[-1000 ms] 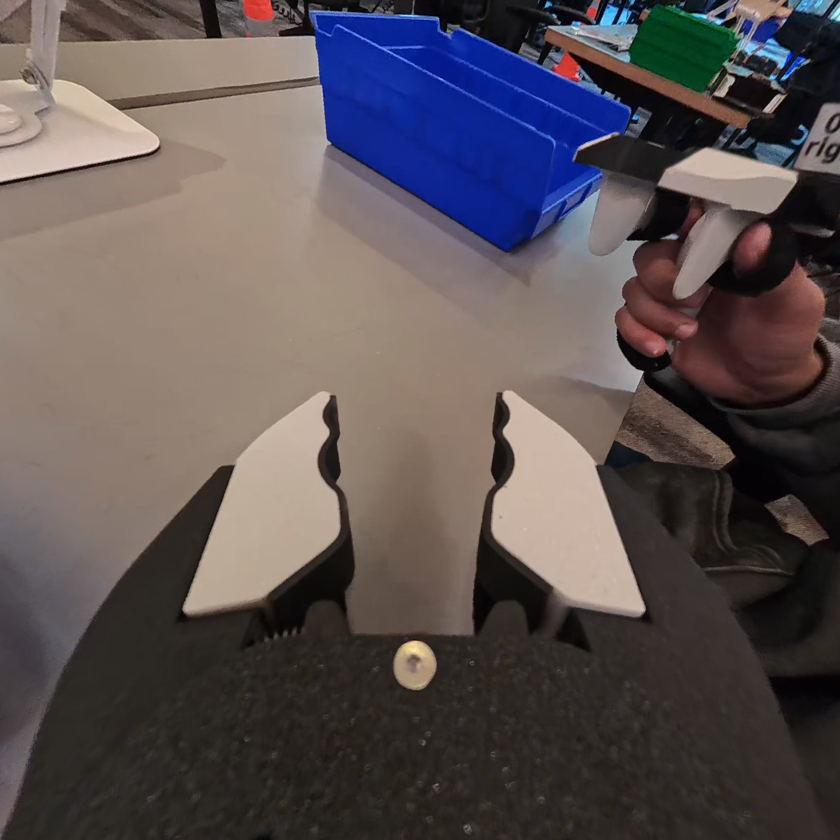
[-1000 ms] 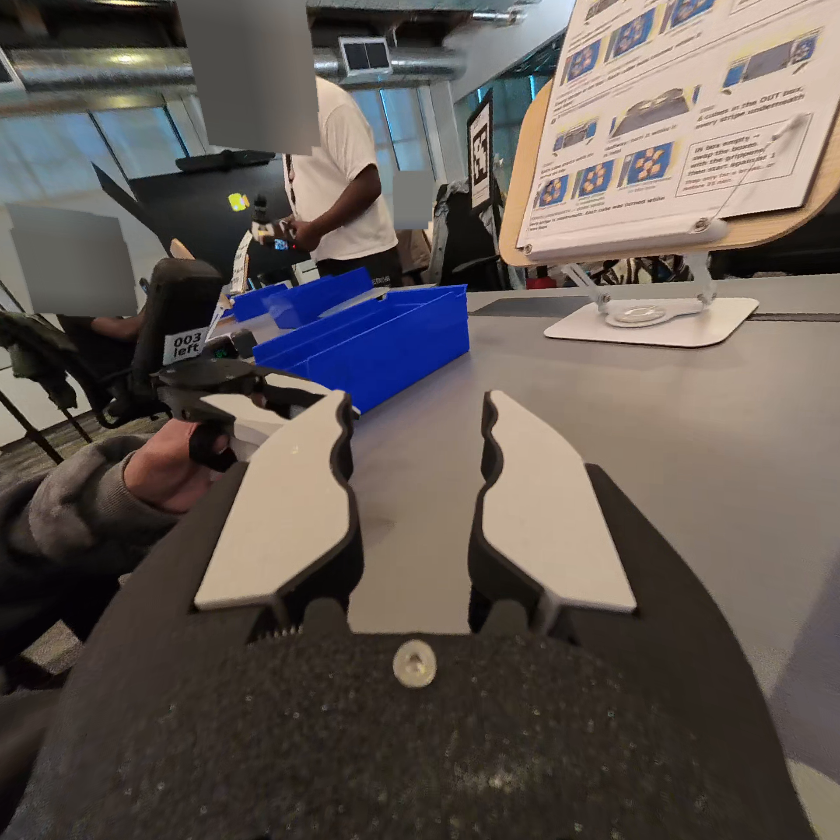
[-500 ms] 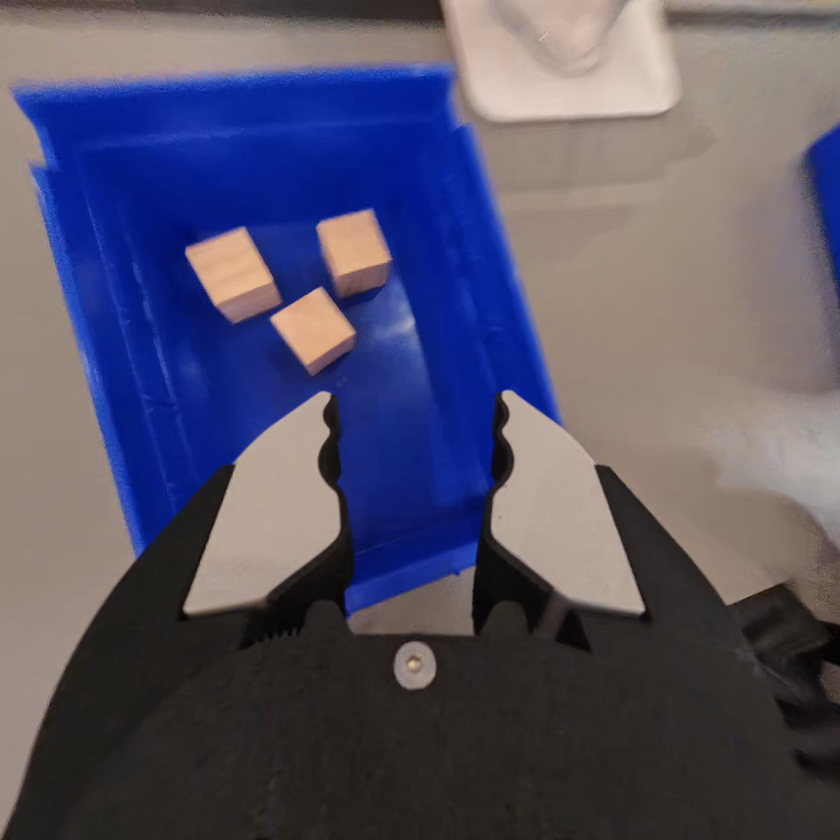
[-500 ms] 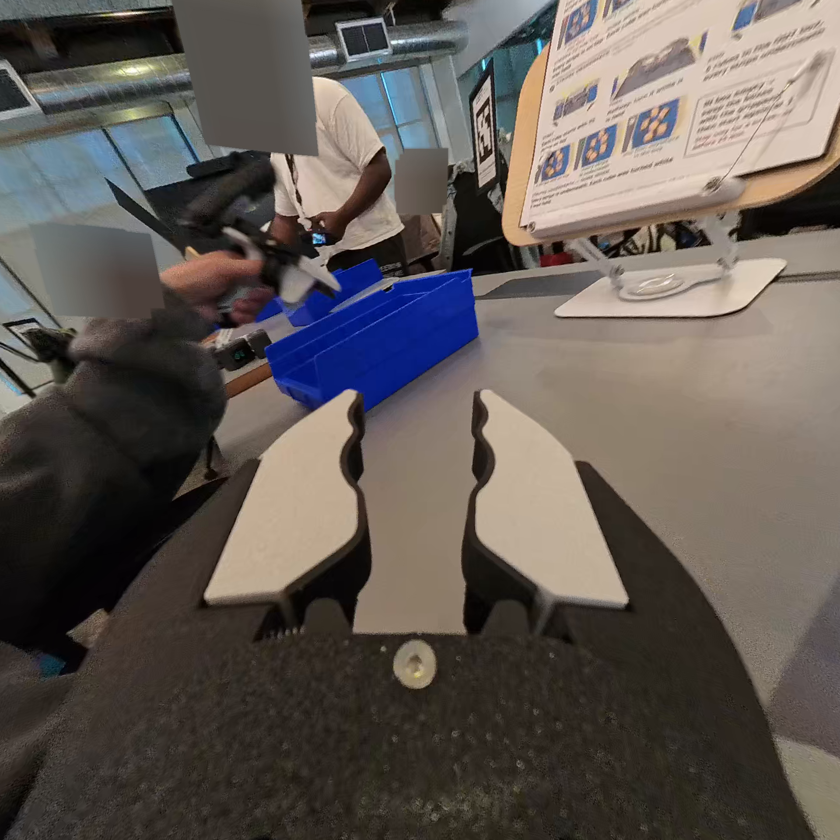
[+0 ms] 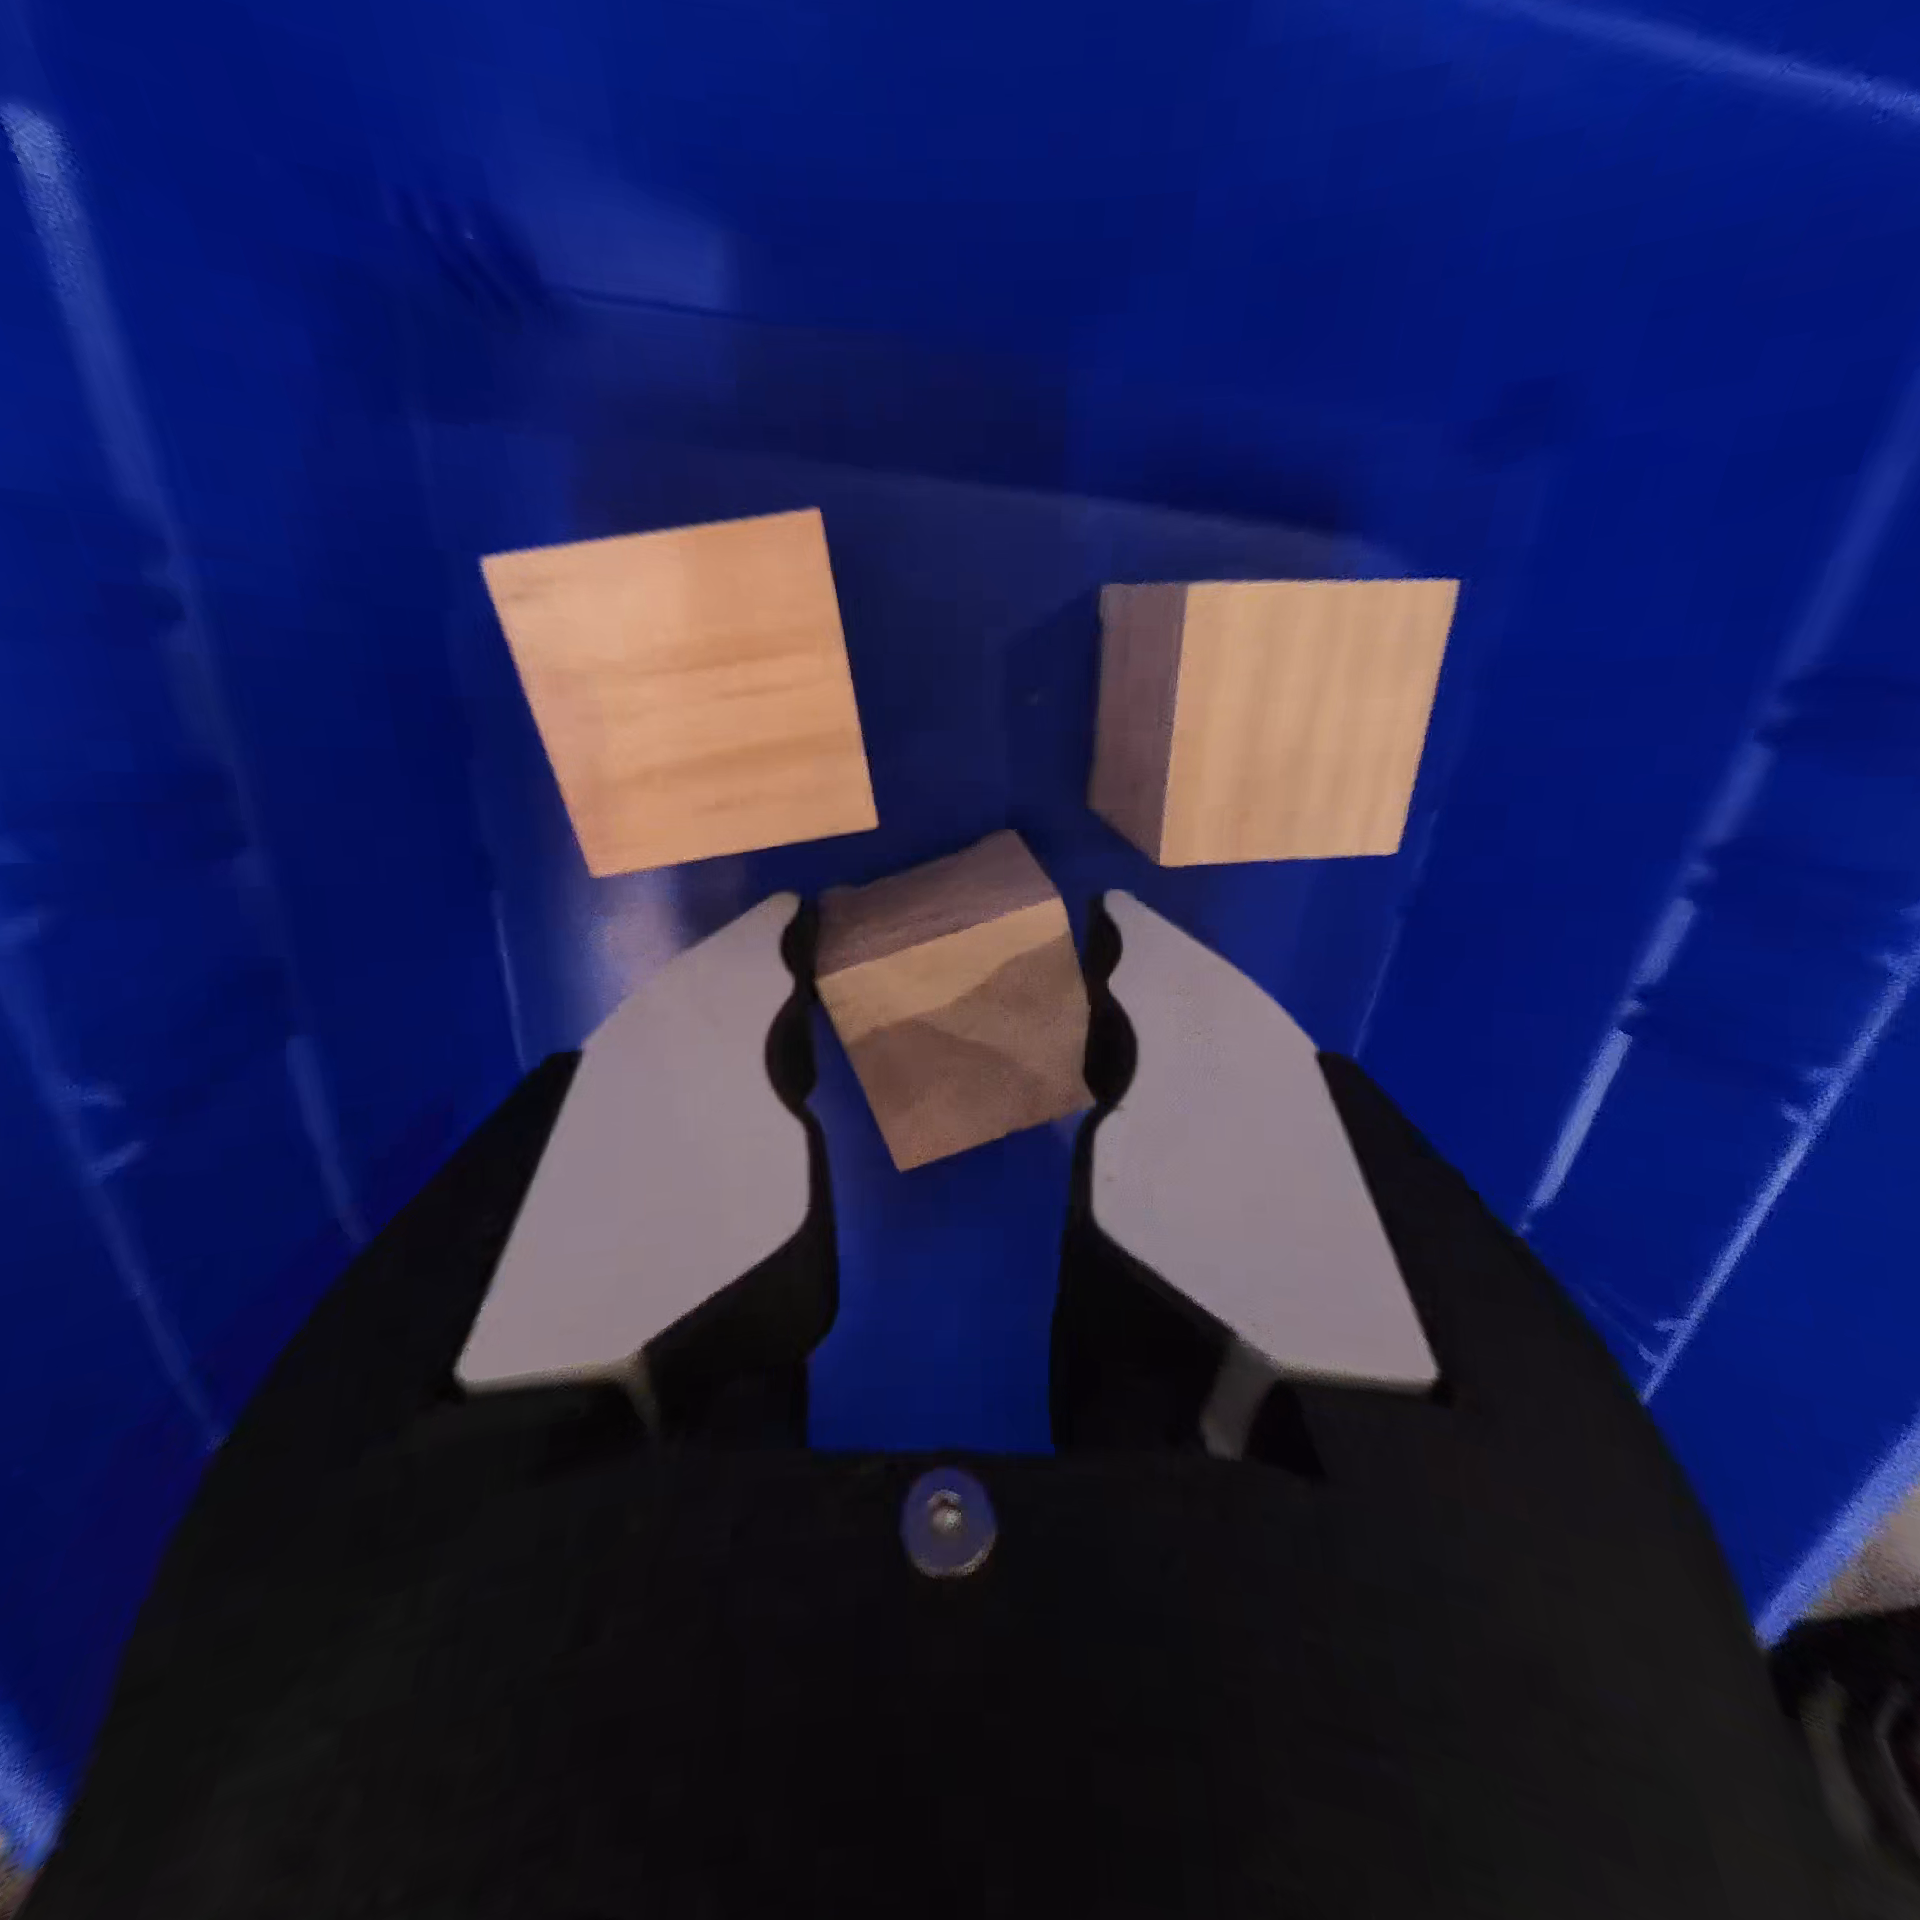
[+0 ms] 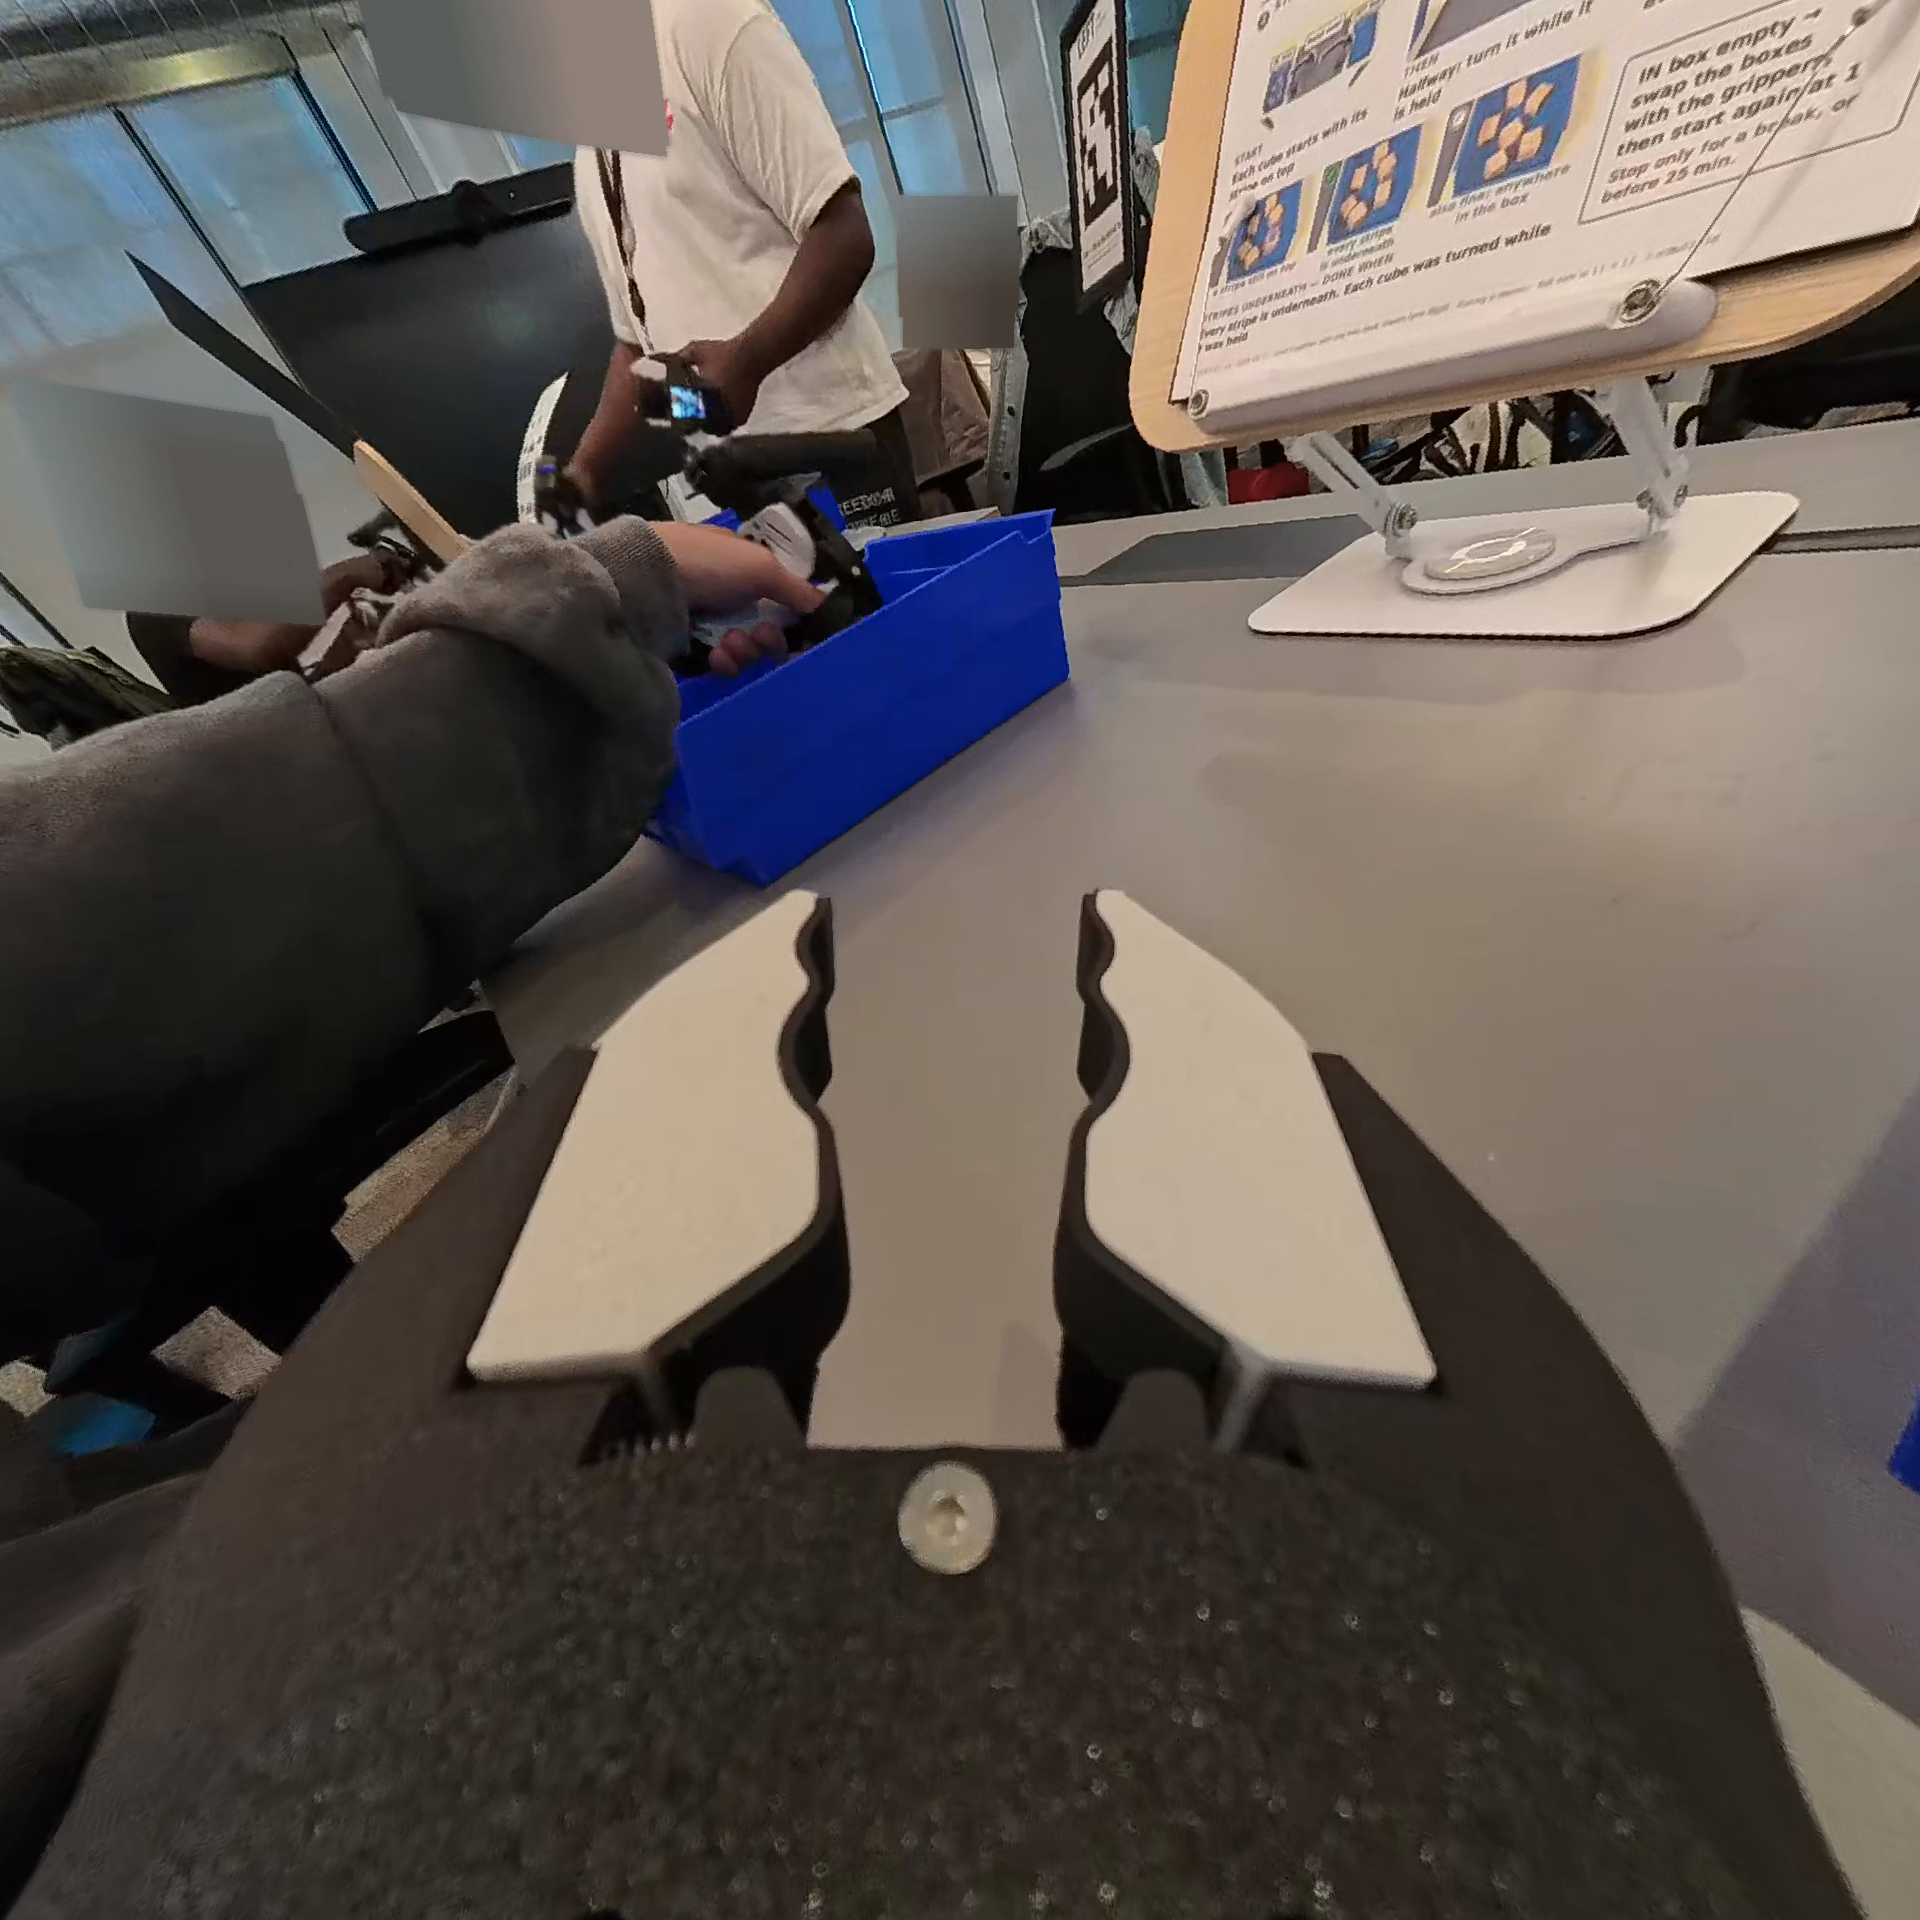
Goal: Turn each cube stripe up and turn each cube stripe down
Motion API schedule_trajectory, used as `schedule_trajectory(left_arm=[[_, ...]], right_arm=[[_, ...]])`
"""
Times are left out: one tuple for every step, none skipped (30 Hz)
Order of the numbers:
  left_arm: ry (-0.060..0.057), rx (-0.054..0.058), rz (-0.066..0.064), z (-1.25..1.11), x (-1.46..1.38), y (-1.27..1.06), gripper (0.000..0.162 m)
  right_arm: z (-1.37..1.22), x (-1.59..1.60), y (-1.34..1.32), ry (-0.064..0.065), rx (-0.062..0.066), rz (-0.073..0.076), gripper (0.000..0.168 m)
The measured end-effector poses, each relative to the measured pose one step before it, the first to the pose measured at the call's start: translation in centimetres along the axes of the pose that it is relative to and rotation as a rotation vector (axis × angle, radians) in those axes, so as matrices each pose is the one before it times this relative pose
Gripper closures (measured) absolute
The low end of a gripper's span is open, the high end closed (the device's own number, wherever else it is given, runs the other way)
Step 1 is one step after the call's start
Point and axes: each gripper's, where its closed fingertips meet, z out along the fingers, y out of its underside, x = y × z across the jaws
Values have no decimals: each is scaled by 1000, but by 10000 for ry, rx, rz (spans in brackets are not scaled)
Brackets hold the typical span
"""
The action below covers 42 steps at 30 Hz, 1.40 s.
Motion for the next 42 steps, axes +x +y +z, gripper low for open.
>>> schedule_trajectory(left_arm=[[-171, 88, -29, -318, -325, -91, 114], [-260, 203, 61, -487, -419, -160, 114], [-64, 312, 82, -662, -165, -257, 114], [70, 341, 55, -815, 20, -206, 114], [147, 384, 166, -961, 177, -158, 114], [303, 415, 190, -1086, 413, -75, 114], [622, 503, 228, -1158, 904, -91, 114], [978, 532, 248, -1123, 1548, -35, 114], [1238, 441, 112, -1007, 2060, 180, 114], [1373, 496, 279, -816, 2551, 132, 114], [1316, 450, 461, -506, 2758, 213, 114], [1078, 269, 359, -100, 2542, 410, 114], [936, 184, 339, 291, 2435, 486, 114], [994, 179, 372, 597, 2568, 407, 114], [999, 140, 294, 893, 2546, 384, 114], [957, 51, 213, 1193, 2408, 451, 114], [910, 12, 172, 1360, 2218, 435, 114], [880, 112, 206, 1482, 2033, 276, 114], [807, 176, 194, 1533, 1736, 220, 114], [718, 85, 92, 1511, 1355, 365, 114], [552, 86, 46, 1402, 911, 386, 114], [378, 34, 51, 1212, 525, 435, 114], [176, -65, 6, 987, 150, 500, 114], [16, -65, -16, 739, -83, 411, 114], [69, -23, -5, 502, 31, 258, 114], [90, 78, 39, 288, 116, 36, 115], [-9, 26, 30, 150, -17, -1, 115], [-175, 6, -11, 21, -238, -35, 115], [-80, 17, 57, -26, -98, -76, 115], [111, -86, 53, 30, 157, 79, 115], [11, -99, 21, 88, -12, 164, 115], [-179, -29, 43, 117, -283, 129, 115], [-121, -20, 62, 196, -235, 181, 115], [104, -84, -29, 259, 6, 282, 114], [78, 30, -244, 154, -87, 61, 114], [-146, -30, -169, 119, -431, 177, 114], [-164, 5, -6, 143, -371, 170, 114], [-95, -4, 30, 120, -137, 143, 114], [-33, -37, -15, 55, 73, 138, 113], [0, -6, -70, -84, 239, 112, 106], [-85, 130, -56, -305, 234, 82, 88], [-274, 125, 33, -598, 37, 281, 74]], right_arm=[[-73, 56, -5, 37, -22, -74, 123], [-74, 117, 13, 69, -32, -86, 124], [-48, 148, 42, 79, -28, -85, 124], [-18, 168, 64, 67, -27, -59, 124], [26, 167, 90, 38, -35, -7, 124], [50, 121, 105, -3, -34, 43, 124], [65, 109, 124, -20, -35, 79, 124], [78, 125, 115, -10, -19, 104, 124], [85, 131, 132, -8, -11, 113, 124], [151, 148, 122, -2, -9, 95, 124], [246, 168, 123, -7, -31, 75, 124], [377, 148, 98, -41, -49, 83, 123], [525, 60, 76, -115, -86, 161, 123], [681, -159, -5, -254, -114, 314, 122], [806, -427, -125, -410, -109, 486, 121], [922, -681, -246, -573, -85, 602, 119], [1005, -850, -241, -695, -128, 711, 115], [1020, -887, -214, -737, -192, 794, 112], [964, -1009, -370, -825, -143, 831, 110], [915, -933, -574, -802, -15, 792, 109], [892, -726, -613, -681, 20, 741, 105], [814, -519, -570, -535, -11, 692, 101], [696, -495, -566, -474, 38, 476, 99], [593, -226, -377, -269, -9, 280, 98], [467, 64, -189, -57, -98, 176, 95], [333, 108, -127, -15, -69, 78, 94], [217, 77, -131, -24, 42, 14, 94], [111, 68, -130, -27, 105, 13, 94], [58, 78, -76, -36, 103, 22, 94], [47, 49, -104, -66, 113, 11, 94], [71, 116, -119, -36, 120, 3, 94], [103, 200, -54, 8, 69, 31, 94], [114, 167, 85, -14, -27, 46, 97], [-18, -44, 312, -127, -232, 72, 120], [-176, 237, 264, 91, -290, 108, 123], [-273, 363, -196, 184, 93, 130, 123], [-274, 354, -196, 154, 113, 98, 124], [-221, 162, -94, 37, 71, 40, 124], [-160, -5, 1, -77, 38, 0, 124], [-186, -81, -126, -101, 130, 14, 123], [-195, 96, -82, 55, 36, 57, 123], [-173, 17, 9, 51, -103, -4, 123]])
